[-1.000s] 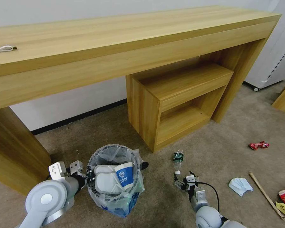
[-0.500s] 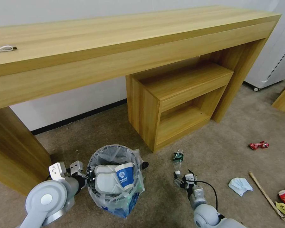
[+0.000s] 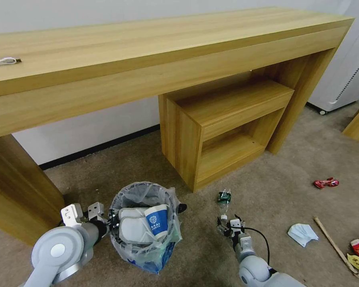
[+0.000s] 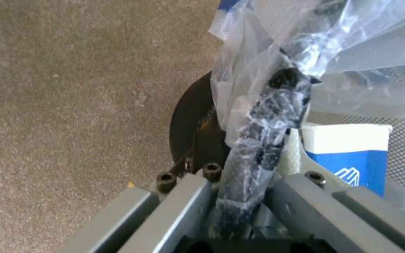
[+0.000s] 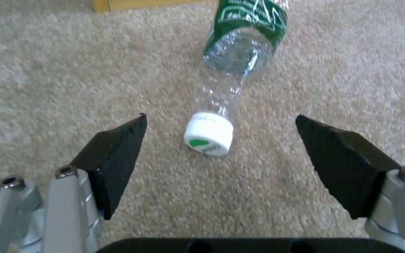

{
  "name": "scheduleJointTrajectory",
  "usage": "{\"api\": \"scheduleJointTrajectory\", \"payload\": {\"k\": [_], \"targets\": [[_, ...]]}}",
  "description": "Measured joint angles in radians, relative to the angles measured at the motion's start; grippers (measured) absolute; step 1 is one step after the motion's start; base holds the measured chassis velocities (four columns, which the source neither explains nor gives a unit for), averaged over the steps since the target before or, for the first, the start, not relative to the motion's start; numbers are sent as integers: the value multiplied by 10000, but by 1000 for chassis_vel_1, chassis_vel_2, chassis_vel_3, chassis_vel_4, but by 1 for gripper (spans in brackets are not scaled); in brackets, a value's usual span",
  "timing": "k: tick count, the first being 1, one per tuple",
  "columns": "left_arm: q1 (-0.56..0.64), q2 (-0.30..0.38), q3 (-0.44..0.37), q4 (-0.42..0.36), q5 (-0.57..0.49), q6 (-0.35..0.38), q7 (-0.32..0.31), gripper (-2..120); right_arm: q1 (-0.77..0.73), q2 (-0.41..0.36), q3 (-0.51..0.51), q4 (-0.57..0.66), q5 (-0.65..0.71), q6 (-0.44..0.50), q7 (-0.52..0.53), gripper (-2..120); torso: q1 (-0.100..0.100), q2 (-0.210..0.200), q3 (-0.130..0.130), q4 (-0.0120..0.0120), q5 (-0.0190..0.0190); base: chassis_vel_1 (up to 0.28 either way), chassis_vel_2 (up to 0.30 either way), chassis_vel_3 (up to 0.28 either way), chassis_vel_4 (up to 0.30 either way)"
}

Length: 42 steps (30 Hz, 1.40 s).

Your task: Pick up the trash bin and place the garbage on the floor into it.

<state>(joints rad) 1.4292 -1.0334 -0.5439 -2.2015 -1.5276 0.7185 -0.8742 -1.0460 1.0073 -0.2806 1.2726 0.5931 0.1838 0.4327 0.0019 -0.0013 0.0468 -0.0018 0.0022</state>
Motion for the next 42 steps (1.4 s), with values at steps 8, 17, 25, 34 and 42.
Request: {"api": "scheduleJointTrajectory", "payload": {"k": [8, 17, 25, 34, 42], "targets": [[-28, 19, -5, 12, -18, -9, 0, 0, 12, 272, 112, -499, -157, 69, -19, 78, 0, -1, 0, -1, 1, 0, 0, 0, 0], [-3, -6, -11, 4, -5, -20, 0, 0, 107, 479, 115, -846, -258, 174, -58, 76, 0, 0, 0, 0, 1, 0, 0, 0, 0], [52, -7, -43, -35, 9, -26, 0, 0, 302, 738, 23, -1185, -292, 212, -85, 76, 0, -1, 0, 0, 1, 0, 0, 0, 0], [91, -25, -58, -37, 23, -31, 3, 0, 450, 1009, -58, -1595, -364, 295, -174, 75, 0, -1, 0, 0, 1, 0, 0, 0, 0], [58, -23, -49, -12, 25, -39, 6, 0, 488, 1134, -50, -1840, -411, 373, -214, 74, 0, -1, 0, 0, 1, 0, 0, 0, 0]]}}
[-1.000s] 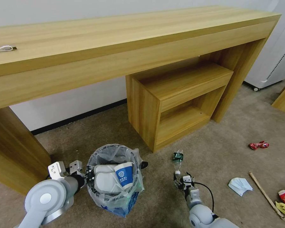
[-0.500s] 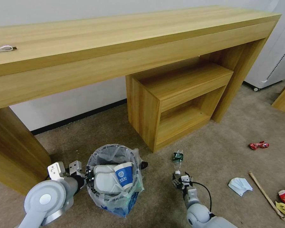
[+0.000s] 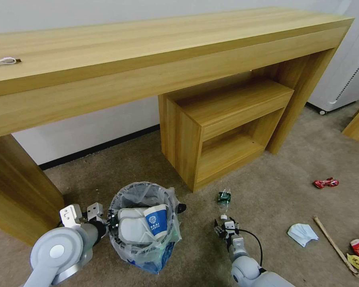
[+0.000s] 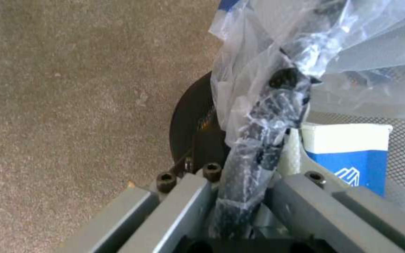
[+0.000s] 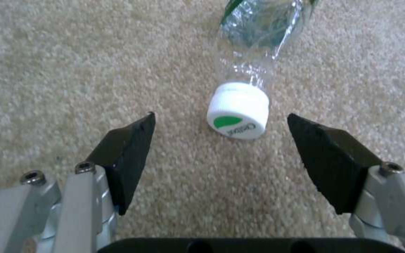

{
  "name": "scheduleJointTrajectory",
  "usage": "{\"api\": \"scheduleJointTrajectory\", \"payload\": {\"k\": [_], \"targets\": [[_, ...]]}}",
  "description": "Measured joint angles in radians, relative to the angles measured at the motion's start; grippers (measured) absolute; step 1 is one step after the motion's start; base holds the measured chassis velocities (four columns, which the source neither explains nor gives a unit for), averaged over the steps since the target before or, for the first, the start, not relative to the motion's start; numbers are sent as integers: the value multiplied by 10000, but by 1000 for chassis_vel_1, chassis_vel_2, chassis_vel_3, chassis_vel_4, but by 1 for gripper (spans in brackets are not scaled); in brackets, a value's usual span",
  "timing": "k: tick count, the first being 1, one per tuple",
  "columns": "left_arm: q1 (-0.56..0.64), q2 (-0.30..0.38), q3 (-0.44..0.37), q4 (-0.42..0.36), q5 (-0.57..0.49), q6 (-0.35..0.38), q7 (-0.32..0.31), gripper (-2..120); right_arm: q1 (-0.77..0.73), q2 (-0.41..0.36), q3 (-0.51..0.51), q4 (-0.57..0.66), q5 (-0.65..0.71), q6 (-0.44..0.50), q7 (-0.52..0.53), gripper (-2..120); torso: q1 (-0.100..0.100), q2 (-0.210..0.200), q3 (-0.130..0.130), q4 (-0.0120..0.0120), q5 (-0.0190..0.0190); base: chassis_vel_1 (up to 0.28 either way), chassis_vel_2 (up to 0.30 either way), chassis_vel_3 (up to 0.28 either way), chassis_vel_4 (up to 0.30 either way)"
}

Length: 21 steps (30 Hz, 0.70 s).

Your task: Pick up the trash bin and place the garbage on the floor into it.

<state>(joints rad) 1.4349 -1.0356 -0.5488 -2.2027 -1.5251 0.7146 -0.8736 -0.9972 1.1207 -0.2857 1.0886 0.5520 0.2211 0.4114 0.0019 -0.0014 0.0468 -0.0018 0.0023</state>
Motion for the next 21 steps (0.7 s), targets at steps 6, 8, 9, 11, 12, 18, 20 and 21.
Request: {"api": "scheduleJointTrajectory", "payload": {"k": [6, 8, 9, 11, 12, 18, 20, 21], "targets": [[0, -17, 22, 53, 20, -3, 5, 0, 45, 72, 39, -255, -81, 98, -62, 70, 0, 0, 0, 0, 0, 0, 0, 0, 0], [-3, -19, 25, 58, 24, -3, 6, 0, 58, 80, 40, -289, -96, 111, -72, 69, 0, 0, 0, 0, 0, 0, 0, 0, 0], [-11, -19, 30, 68, 25, -3, 9, 0, 84, 96, 40, -332, -99, 128, -86, 69, 0, 1, 0, 0, 0, 0, 0, 0, 0], [-14, -20, 30, 72, 25, -3, 12, 0, 103, 106, 40, -365, -104, 138, -97, 69, 0, 0, 0, 0, 0, 0, 0, 0, 0], [-15, -19, 30, 79, 25, -4, 17, 0, 142, 130, 40, -428, -110, 165, -119, 70, 0, 0, 0, 0, 0, 0, 0, 0, 0], [-13, -13, 31, 79, 26, -4, 22, 0, 293, 188, 9, -658, -141, 240, -206, 73, 0, 0, 0, 0, 0, 0, 0, 0, 0], [-12, -15, 30, 80, 26, -5, 26, 0, 355, 190, -17, -667, -141, 243, -214, 77, 0, 0, 0, 0, 0, 0, 0, 0, 0], [-12, -19, 30, 80, 27, -5, 26, 0, 379, 190, -26, -668, -143, 244, -214, 78, 0, 0, 0, 0, 0, 0, 0, 0, 0]]}}
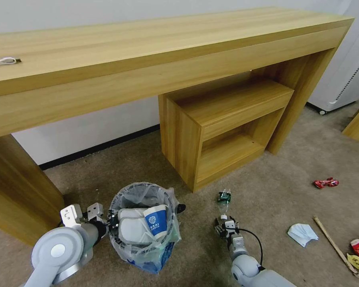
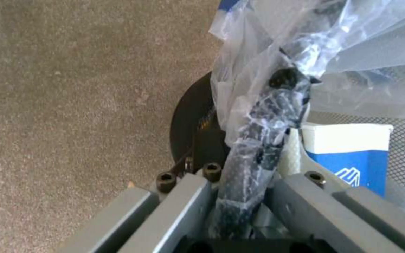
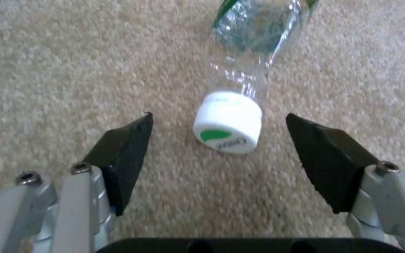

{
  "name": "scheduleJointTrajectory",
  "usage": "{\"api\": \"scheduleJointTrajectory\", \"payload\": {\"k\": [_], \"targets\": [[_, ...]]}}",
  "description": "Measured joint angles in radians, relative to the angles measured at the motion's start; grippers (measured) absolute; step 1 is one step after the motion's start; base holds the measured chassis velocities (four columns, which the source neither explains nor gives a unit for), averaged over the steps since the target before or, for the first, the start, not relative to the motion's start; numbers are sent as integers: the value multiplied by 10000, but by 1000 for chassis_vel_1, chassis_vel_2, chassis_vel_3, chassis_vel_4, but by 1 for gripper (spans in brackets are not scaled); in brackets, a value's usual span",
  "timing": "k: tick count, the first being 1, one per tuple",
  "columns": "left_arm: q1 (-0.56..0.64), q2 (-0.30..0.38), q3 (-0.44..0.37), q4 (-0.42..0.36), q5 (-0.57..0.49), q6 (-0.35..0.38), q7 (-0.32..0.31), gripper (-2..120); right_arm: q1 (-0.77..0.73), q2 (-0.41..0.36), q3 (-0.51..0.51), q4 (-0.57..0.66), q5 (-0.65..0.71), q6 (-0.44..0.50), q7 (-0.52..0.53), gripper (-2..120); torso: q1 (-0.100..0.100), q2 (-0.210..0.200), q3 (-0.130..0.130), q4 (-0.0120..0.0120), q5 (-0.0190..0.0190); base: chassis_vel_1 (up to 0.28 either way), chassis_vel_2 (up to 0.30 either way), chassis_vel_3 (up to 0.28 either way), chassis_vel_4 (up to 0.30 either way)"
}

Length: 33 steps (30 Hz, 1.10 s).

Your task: Pick up the trash bin and place the garbage on the floor into it.

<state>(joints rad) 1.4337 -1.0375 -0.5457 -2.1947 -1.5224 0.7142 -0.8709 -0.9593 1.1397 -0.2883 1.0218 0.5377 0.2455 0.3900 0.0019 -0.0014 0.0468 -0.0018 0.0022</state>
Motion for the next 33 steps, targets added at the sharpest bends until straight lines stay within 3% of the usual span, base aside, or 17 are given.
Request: {"api": "scheduleJointTrajectory", "payload": {"k": [10, 17, 19, 33], "targets": [[1, -9, 20, 12, 35, -6, 14, 0, 78, 34, 1, -118, -82, 17, -2, 79, 0, 0, 0, 0, 0, 0, 0, 0, 0], [-1, -16, 24, 12, 37, -16, 16, 0, -17, 44, 93, -158, -175, 55, 14, 62, 0, 0, 0, 0, 0, 0, 0, 0, 0], [10, -16, 22, -2, 36, -18, 16, 0, -40, 43, 139, -189, -204, 68, 15, 51, 0, 0, 0, 0, 0, 0, 0, 0, 0], [65, -56, 7, -24, 60, -20, 49, 0, 90, 328, 106, -596, -384, 274, -62, 39, -1, 0, 0, 0, -1, 0, 0, 0, 0]]}}
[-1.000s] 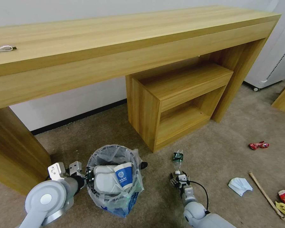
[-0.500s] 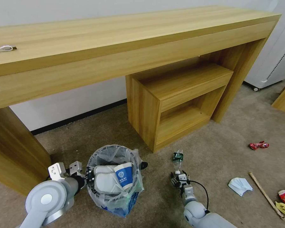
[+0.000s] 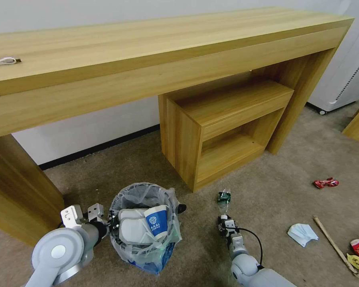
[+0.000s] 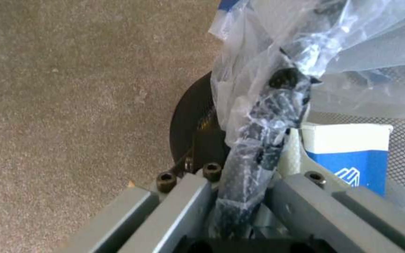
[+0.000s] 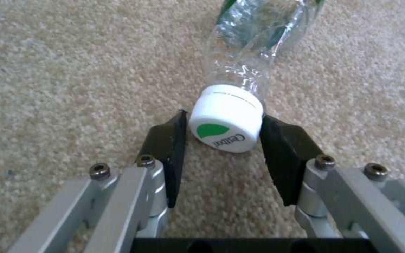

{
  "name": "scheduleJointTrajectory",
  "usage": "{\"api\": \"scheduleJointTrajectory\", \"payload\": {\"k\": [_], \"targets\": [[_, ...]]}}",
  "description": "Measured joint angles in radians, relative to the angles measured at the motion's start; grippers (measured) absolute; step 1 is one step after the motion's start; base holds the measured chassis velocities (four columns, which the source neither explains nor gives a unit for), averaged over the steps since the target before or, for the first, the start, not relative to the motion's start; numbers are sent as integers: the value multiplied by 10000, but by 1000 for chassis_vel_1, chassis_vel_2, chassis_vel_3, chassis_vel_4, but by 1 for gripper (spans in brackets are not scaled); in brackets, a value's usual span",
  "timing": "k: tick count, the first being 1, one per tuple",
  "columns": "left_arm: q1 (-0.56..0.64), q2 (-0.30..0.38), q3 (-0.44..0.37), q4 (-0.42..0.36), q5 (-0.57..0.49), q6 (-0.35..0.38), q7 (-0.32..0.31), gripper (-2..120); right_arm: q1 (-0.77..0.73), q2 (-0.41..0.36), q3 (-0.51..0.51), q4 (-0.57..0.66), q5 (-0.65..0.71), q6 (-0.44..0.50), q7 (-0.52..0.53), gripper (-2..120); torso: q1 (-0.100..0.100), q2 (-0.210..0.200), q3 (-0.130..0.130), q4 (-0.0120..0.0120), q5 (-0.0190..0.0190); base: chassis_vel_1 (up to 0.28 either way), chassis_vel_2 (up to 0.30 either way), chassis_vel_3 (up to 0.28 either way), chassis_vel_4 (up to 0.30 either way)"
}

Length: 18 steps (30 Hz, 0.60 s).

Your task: Pick up the trash bin and place the garbage on the floor into it.

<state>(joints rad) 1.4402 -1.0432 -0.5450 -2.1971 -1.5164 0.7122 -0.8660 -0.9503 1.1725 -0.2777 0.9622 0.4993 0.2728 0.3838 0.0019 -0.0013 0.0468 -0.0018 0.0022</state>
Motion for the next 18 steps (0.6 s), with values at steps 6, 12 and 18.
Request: {"api": "scheduleJointTrajectory", "payload": {"k": [6, 12, 18], "targets": [[-18, 0, 3, 56, 26, -5, 21, 0, 55, 101, -22, -182, -98, 136, -65, 36, 0, 0, 0, 0, -1, 0, 0, 0, 0], [-43, -22, 36, 100, 57, -13, 25, 0, 56, 136, -20, -258, -187, 218, -104, 26, 0, 0, 0, 1, 1, 0, 0, 0, 0], [-64, -23, 56, 161, 102, -14, 56, 0, -30, 58, 52, -290, -313, 307, -160, 16, 0, 0, 0, 3, 3, 0, 0, 0, 0]]}}
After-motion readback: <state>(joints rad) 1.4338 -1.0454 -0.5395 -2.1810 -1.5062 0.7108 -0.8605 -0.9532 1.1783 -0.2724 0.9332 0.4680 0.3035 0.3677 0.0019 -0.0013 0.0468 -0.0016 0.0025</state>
